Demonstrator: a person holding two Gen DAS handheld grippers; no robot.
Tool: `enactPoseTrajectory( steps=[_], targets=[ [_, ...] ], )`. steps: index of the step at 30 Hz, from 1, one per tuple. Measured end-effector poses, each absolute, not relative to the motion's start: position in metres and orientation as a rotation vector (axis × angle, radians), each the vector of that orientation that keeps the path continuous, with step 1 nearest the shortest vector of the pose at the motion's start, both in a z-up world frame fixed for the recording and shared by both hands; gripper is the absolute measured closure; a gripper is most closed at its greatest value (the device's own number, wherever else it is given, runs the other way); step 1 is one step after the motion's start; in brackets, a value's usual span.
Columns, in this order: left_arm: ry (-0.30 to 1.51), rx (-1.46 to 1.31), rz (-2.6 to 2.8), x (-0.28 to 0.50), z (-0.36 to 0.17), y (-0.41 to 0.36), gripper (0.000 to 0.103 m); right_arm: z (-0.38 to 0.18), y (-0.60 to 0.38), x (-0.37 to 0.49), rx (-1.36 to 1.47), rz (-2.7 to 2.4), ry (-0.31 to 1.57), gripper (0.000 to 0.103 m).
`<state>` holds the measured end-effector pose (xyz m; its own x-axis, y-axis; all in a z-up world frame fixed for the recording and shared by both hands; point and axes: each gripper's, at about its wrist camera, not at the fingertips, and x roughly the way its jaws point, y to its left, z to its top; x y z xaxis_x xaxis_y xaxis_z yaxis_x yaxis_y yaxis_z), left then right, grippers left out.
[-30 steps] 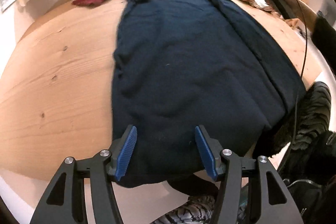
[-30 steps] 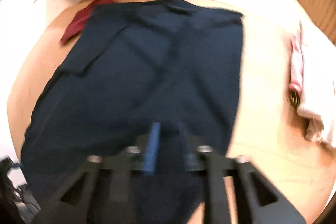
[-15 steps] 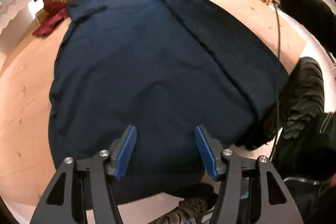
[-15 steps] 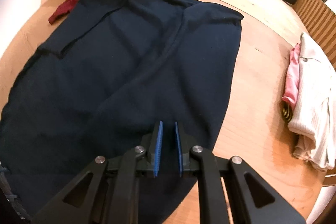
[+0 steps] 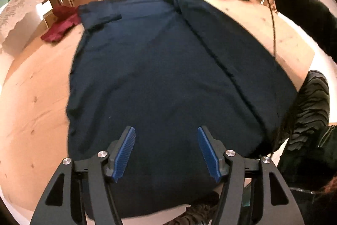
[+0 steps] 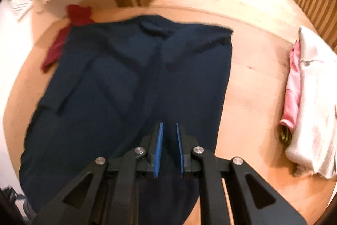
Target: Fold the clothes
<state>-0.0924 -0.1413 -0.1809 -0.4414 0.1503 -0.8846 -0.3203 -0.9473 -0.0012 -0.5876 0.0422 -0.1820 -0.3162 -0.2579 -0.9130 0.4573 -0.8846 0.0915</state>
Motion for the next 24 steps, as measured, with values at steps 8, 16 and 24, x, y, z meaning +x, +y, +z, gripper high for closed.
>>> enactPoseTrajectory(
  steps=[8,16,24],
  targets=[
    [0.198,-1.487,2.399,-0.113,-0.194,-0.121,0.032,-0.191,0.050,-0.603,1.500,-2.222,0.442,0.091],
    [0.150,-1.419,2.388,-0.119,-0.188,-0.107,0.033,-0.180,0.072,-0.613,1.535,-2.270,0.468,0.084],
    [-0.185,-1.438,2.732,-0.020,-0.147,-0.219,0.032,-0.132,0.039,-0.555,1.387,-2.138,0.334,0.059]
  ],
)
